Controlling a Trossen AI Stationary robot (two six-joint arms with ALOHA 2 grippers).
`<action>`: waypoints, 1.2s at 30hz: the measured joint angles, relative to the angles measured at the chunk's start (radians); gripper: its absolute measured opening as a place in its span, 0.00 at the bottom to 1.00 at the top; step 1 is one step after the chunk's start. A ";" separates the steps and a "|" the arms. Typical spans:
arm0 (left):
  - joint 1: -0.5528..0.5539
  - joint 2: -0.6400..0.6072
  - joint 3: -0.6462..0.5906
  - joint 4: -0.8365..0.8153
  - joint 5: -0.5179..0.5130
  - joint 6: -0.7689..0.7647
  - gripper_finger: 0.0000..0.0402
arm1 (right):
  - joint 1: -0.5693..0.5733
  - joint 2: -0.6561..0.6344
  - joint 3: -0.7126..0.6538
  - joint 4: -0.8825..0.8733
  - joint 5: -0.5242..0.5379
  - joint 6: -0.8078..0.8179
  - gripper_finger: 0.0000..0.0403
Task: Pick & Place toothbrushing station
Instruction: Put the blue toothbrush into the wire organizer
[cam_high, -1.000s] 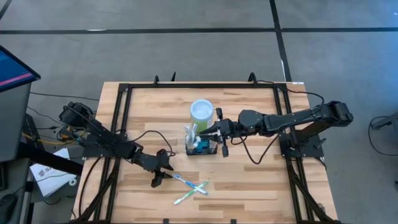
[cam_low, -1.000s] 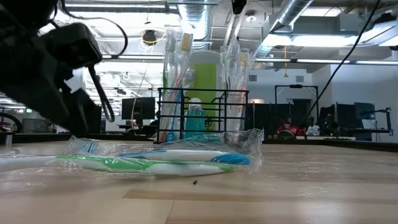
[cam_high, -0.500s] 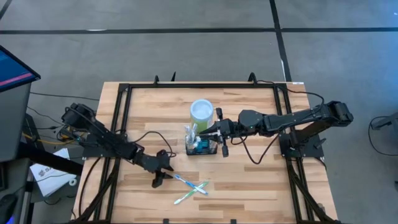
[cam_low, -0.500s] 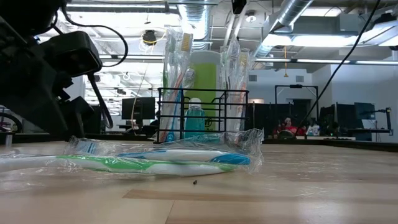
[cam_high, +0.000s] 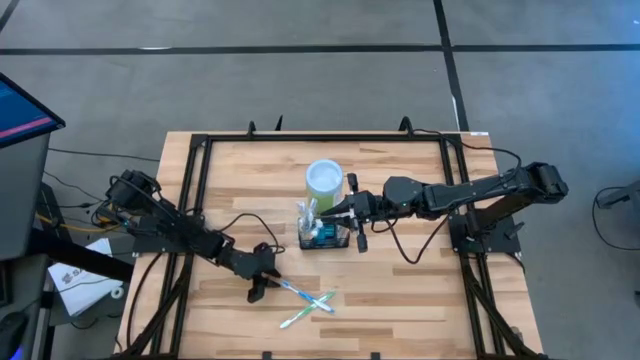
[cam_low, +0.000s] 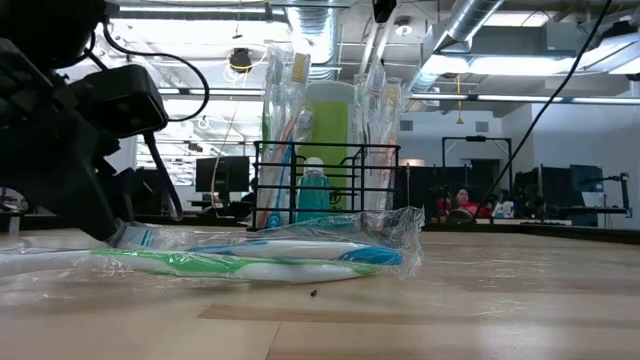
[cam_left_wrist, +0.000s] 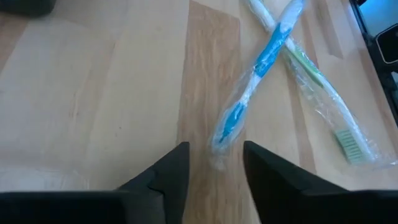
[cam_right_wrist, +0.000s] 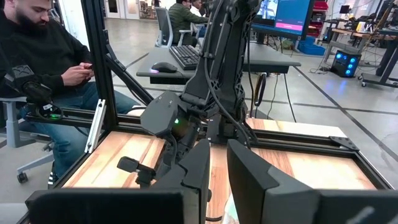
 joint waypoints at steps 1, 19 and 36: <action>0.000 0.000 0.000 0.000 0.006 -0.001 0.34 | 0.000 0.000 0.000 0.000 0.000 0.000 0.12; 0.000 -0.045 0.000 0.006 0.014 -0.019 0.00 | 0.001 0.000 0.000 -0.008 0.000 0.000 0.12; 0.001 -0.404 0.034 -0.178 0.024 -0.080 0.00 | 0.027 0.000 0.000 -0.074 -0.026 -0.001 0.12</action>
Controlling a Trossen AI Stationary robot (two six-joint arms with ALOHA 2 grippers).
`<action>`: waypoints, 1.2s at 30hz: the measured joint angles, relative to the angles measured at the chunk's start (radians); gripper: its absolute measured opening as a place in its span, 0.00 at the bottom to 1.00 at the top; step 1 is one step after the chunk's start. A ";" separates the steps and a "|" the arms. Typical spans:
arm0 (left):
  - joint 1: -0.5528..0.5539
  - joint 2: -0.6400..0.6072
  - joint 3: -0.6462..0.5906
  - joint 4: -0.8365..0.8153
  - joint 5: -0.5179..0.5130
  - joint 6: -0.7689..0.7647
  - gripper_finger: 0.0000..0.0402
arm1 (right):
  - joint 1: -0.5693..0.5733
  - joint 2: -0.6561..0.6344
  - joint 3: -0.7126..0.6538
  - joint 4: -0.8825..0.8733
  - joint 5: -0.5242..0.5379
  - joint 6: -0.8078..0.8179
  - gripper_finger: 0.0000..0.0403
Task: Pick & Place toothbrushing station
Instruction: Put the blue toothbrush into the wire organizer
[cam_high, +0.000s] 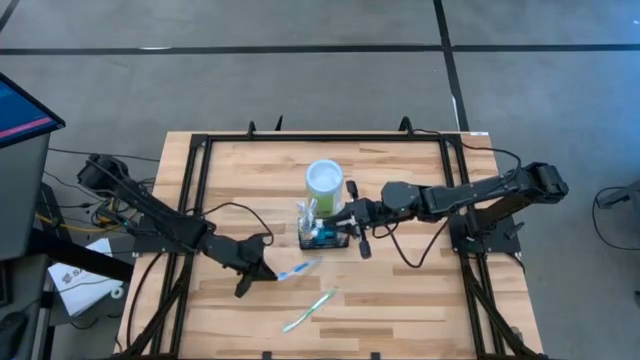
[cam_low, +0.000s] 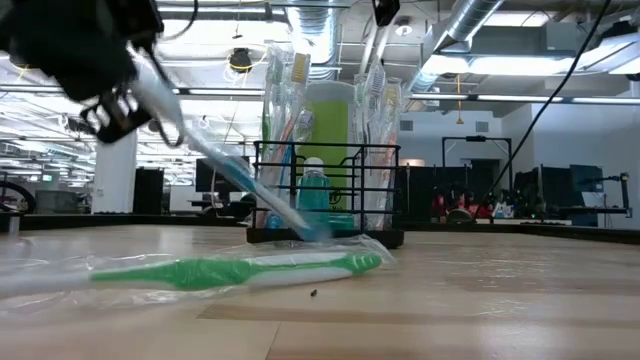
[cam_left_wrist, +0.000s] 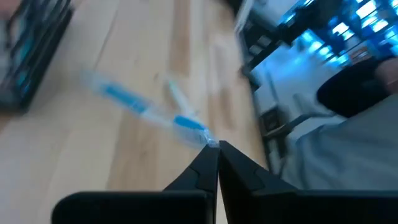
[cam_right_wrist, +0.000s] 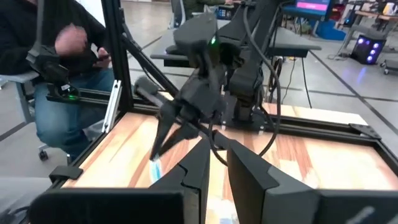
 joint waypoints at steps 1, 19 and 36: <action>0.000 -0.008 0.015 -0.001 0.000 0.003 0.00 | 0.003 0.000 0.000 0.002 0.000 -0.004 0.12; 0.076 -0.018 0.220 -0.001 0.004 0.082 0.00 | 0.080 0.000 0.000 -0.032 0.008 -0.129 0.17; 0.143 -0.017 0.357 0.004 0.006 0.103 0.00 | 0.130 0.000 0.065 -0.113 0.124 -0.215 0.40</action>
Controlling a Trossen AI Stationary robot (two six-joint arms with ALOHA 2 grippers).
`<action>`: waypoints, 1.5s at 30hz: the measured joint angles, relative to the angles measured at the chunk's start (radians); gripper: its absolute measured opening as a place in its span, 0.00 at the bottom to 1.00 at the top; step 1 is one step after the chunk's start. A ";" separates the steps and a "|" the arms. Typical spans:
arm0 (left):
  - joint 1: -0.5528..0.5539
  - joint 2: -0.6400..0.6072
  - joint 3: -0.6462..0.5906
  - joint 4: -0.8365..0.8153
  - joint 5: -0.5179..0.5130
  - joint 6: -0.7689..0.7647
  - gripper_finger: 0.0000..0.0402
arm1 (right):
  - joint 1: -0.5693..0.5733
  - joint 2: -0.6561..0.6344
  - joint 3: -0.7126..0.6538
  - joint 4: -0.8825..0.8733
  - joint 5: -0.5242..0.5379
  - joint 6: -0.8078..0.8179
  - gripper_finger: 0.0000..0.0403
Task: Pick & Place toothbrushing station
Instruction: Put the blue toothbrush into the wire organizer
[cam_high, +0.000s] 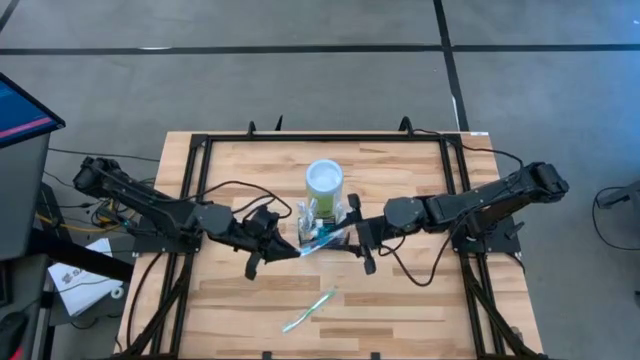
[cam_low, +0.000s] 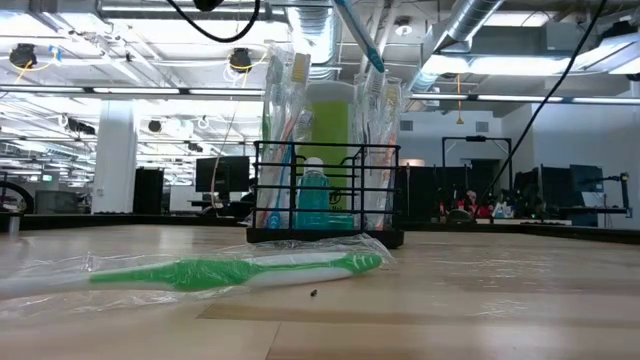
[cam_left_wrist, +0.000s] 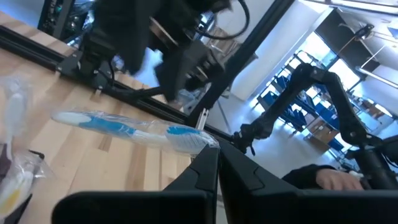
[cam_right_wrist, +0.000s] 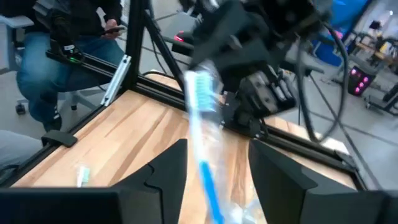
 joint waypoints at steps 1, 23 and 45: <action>0.003 0.000 0.003 -0.001 0.000 0.000 0.00 | 0.006 0.000 0.003 -0.001 0.010 -0.011 0.41; 0.067 0.000 0.044 0.076 0.000 -0.003 0.00 | 0.019 0.000 0.009 0.007 0.200 -0.080 0.39; 0.104 0.001 0.044 0.083 0.011 0.004 0.00 | 0.021 0.197 0.271 -0.158 0.326 -0.153 0.30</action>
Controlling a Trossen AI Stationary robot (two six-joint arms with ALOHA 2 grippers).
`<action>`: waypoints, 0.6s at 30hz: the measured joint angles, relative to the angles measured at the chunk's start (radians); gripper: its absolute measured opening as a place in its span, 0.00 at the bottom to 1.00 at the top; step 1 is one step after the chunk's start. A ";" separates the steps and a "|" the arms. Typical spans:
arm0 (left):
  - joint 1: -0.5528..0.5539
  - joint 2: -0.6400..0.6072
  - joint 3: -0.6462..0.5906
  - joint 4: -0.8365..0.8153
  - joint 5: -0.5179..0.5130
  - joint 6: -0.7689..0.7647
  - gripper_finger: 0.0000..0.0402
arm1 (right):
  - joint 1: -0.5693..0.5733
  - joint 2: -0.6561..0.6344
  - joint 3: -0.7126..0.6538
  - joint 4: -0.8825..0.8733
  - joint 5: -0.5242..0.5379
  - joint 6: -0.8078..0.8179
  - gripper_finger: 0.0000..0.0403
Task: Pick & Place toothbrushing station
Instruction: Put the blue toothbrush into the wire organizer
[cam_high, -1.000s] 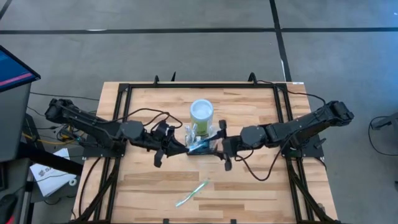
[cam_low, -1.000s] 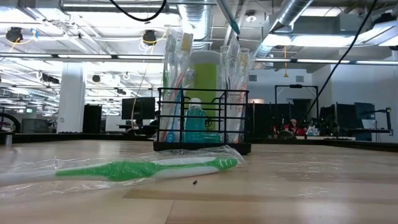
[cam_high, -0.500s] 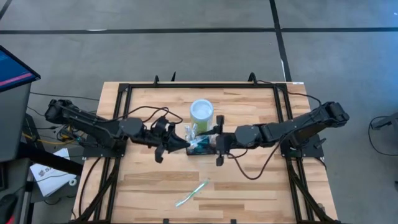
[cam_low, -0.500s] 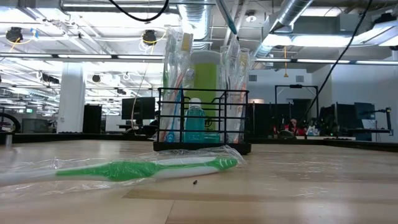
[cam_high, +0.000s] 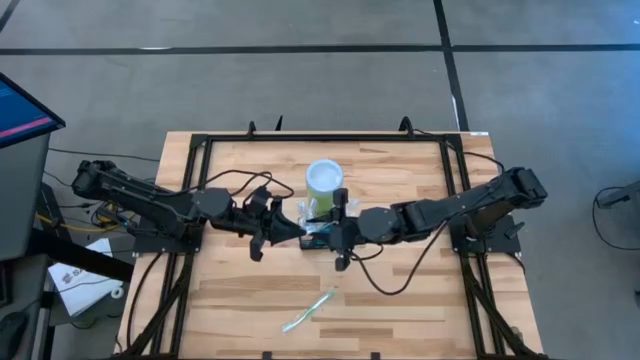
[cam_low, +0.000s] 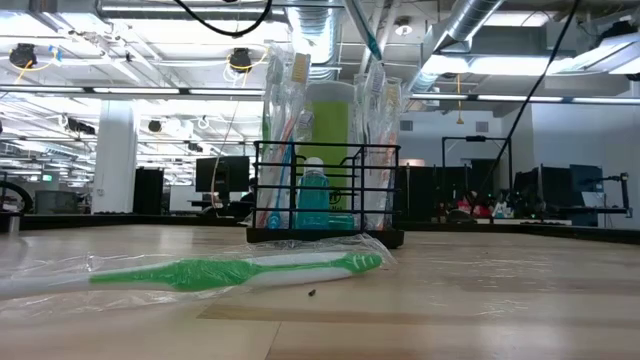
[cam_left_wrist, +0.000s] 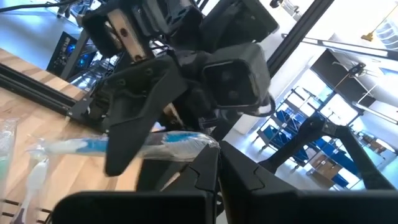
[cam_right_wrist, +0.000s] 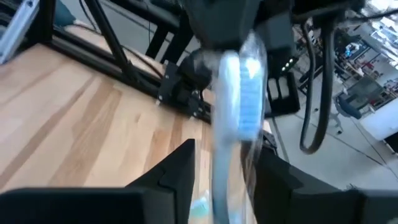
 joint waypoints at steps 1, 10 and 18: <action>0.000 0.000 0.000 -0.002 0.000 0.001 0.00 | 0.000 -0.003 0.000 -0.011 0.000 0.001 0.29; 0.000 0.000 0.000 -0.009 0.000 0.005 0.00 | 0.006 -0.008 -0.001 -0.013 0.000 0.003 0.12; 0.000 -0.001 0.000 -0.010 0.000 0.037 0.03 | 0.017 -0.008 -0.001 -0.013 -0.004 0.005 0.02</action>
